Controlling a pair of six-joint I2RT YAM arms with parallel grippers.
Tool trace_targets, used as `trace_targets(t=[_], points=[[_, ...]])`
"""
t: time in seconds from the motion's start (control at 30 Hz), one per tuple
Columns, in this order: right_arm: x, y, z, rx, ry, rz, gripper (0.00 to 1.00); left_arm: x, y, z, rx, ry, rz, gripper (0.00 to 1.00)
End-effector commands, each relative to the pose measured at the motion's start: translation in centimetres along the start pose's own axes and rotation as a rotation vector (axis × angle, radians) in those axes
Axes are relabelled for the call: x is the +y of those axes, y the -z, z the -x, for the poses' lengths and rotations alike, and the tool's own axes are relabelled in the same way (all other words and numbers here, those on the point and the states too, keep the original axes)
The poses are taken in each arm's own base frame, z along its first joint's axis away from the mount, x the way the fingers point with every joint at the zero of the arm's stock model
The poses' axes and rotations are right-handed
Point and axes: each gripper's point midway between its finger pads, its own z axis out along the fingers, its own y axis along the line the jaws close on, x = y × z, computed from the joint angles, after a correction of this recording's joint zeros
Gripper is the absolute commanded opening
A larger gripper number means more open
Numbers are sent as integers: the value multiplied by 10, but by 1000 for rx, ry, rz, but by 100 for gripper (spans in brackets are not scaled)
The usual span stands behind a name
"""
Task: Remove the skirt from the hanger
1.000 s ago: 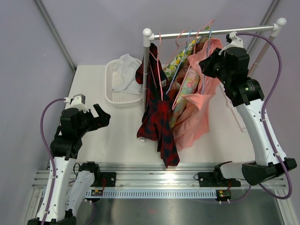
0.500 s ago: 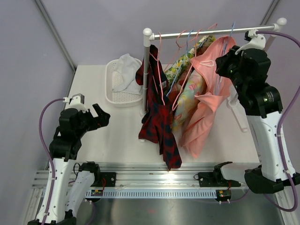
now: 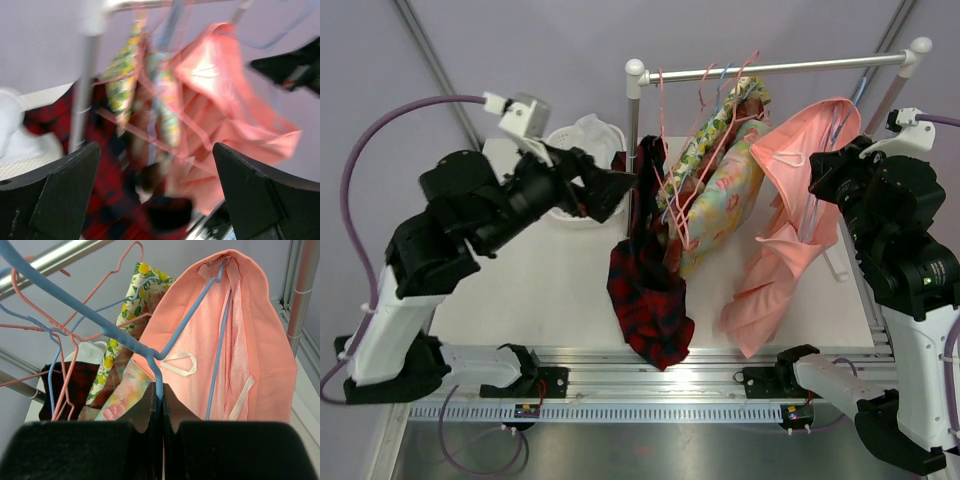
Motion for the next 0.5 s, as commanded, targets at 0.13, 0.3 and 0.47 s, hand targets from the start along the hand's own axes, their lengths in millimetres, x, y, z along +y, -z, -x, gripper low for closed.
trace_targets(t=[0.13, 0.3, 0.47], points=[[5, 7, 16, -70, -39, 26, 0, -106, -82, -100, 215, -180, -68, 99], [3, 15, 20, -74, -36, 27, 0, -187, -98, -174, 275, -165, -256, 99], [3, 24, 24, -74, -47, 35, 0, -222, -114, -226, 337, -179, -297, 99]])
